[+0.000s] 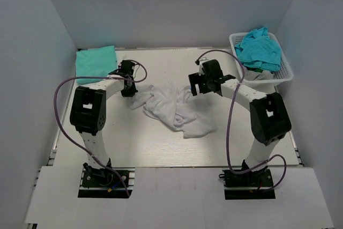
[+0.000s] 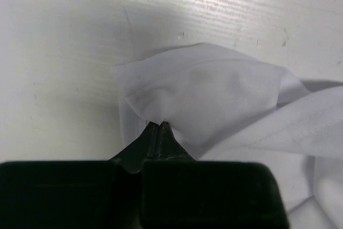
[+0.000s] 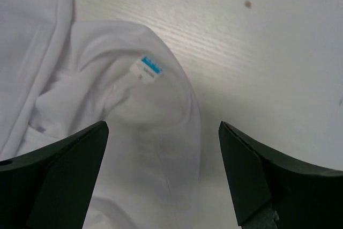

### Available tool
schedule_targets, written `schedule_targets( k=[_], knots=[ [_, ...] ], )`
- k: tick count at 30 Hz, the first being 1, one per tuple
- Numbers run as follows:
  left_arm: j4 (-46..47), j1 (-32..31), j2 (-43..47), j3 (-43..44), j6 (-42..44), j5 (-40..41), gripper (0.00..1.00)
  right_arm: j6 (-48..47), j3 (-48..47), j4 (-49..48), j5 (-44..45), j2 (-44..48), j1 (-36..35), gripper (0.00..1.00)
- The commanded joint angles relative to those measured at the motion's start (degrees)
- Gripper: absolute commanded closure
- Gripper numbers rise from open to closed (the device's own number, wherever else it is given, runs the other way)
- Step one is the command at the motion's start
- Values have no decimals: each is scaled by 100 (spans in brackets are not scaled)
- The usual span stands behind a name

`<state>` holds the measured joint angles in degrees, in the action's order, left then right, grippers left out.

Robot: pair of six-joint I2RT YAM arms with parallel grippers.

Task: Fold and stack the t-shirts
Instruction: Flatten out the tshirt

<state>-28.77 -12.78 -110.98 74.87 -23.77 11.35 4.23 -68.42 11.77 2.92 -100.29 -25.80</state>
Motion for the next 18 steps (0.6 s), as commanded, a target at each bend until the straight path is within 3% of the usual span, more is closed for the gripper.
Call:
schedule_targets(
  k=[1,7,11,12,15,17,18],
  knots=[
    [407,29,665,-323,101,-169,100,-764,-715,-492,-465,-516,-30,10],
    [382,29,788,-325,101,-221,100,-933,-1779,-377,-468,-1773,-135,10],
    [434,29,841,-324,153,-274,100,-942,-2104,-377,-626,-2073,-162,28],
    [486,29,902,-324,153,-274,100,-924,-2114,-377,-687,-2117,-171,47],
    [539,29,972,-324,153,-274,100,-819,-2087,-351,-950,-2109,-171,66],
    [540,29,973,-324,206,-274,100,-775,-2026,-368,-1056,-2004,-162,100],
    [540,29,1025,-263,206,-274,100,-574,-2035,-360,-978,-1986,-127,100]
  ],
)
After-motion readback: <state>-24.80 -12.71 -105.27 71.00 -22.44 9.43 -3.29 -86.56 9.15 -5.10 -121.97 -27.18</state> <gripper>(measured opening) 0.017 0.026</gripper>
